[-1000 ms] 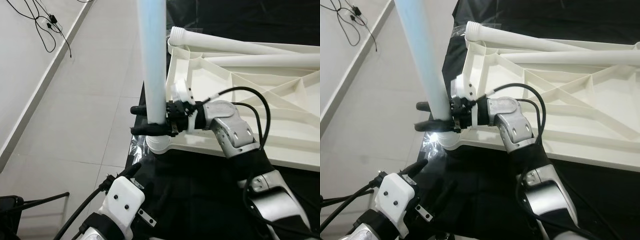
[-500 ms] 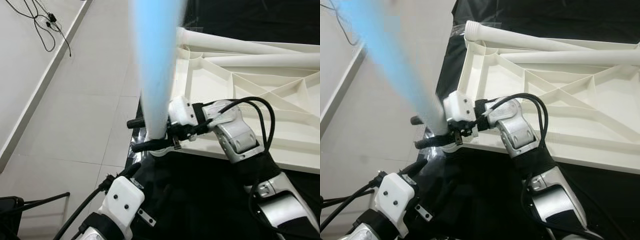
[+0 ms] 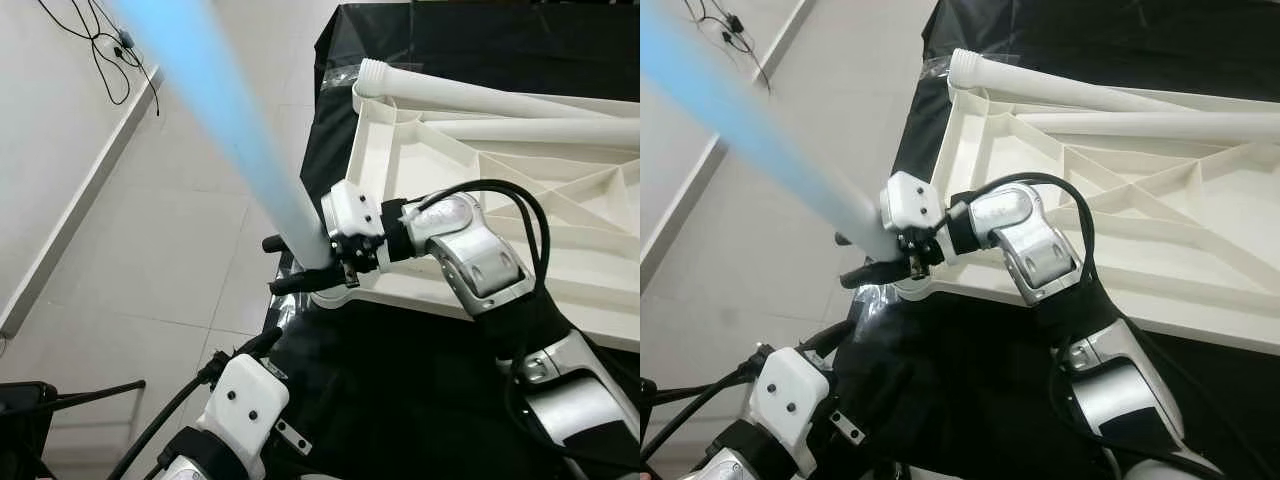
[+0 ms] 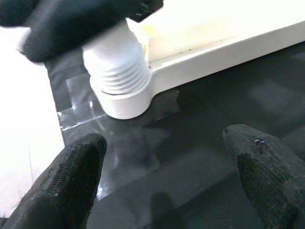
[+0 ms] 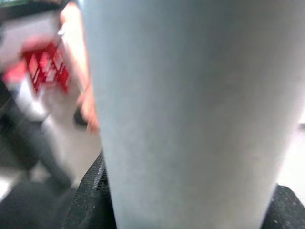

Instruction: Building children table

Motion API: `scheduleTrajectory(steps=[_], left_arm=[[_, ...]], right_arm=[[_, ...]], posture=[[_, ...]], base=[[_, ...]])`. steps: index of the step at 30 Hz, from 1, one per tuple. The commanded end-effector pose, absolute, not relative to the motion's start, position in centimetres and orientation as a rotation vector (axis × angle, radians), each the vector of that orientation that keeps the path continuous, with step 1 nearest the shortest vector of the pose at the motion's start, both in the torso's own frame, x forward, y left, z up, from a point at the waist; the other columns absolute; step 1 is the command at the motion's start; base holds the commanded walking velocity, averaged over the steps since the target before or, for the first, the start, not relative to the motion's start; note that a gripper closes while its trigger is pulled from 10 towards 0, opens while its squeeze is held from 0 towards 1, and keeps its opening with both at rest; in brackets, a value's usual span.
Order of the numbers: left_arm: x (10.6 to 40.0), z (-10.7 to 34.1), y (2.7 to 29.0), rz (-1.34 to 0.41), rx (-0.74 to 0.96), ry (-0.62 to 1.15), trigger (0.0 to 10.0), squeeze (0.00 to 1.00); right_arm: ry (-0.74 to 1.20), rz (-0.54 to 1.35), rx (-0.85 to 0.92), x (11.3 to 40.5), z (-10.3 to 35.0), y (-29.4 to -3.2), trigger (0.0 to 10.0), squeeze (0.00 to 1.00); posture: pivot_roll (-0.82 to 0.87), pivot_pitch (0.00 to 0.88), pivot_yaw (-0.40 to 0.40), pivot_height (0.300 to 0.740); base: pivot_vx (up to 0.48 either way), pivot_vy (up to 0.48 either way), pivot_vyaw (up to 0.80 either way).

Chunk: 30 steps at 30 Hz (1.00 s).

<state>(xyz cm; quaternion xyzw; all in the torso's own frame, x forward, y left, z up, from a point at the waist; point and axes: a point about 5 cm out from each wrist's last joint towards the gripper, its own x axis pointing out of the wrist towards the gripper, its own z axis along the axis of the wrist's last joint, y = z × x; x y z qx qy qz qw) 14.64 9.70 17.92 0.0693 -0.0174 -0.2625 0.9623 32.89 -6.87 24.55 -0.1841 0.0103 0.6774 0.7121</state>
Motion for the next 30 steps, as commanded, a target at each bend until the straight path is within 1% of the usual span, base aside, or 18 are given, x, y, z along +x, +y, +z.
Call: scheduleTrajectory(steps=[1, 11, 15, 19, 24, 30], left_arm=[[14.4, 17.5, 9.7, -0.533, 0.148, -0.006, 10.0, 0.0], [14.4, 17.5, 9.8, -0.532, 0.148, -0.006, 10.0, 0.0], [14.4, 17.6, 9.9, -0.534, 0.151, -0.007, 10.0, 0.0], [14.5, 17.6, 9.9, -0.536, 0.154, -0.006, 10.0, 0.0], [14.5, 17.6, 10.0, -0.536, 0.156, -0.005, 10.0, 0.0], [14.4, 17.6, 10.1, -0.536, 0.159, -0.005, 10.0, 0.0]], right_arm=[[0.379, 1.313, -0.269, 33.9, 17.7, -9.3, 10.0, 0.0], [0.319, 1.277, -0.213, 33.9, 17.3, -9.4, 10.0, 0.0], [0.152, 1.318, -0.19, 32.8, 17.6, -9.4, 10.0, 0.0], [0.09, 1.321, -0.192, 32.6, 17.4, -9.8, 10.0, 0.0], [0.056, 1.335, -0.26, 32.3, 16.8, -10.4, 10.0, 0.0], [0.056, 1.395, -0.363, 31.8, 16.8, -10.3, 10.0, 0.0]], posture=[[0.05, 0.379, 0.074, 0.74], [0.05, 0.382, 0.075, 0.74], [0.05, 0.389, 0.083, 0.74], [0.05, 0.389, 0.085, 0.74], [0.06, 0.39, 0.088, 0.74], [0.06, 0.393, 0.09, 0.74]], base=[[0.0, 0.0, 0.0], [0.0, 0.0, 0.0], [0.0, 0.0, 0.0], [0.0, 0.0, 0.0], [0.0, 0.0, 0.0], [0.0, 0.0, 0.0]])
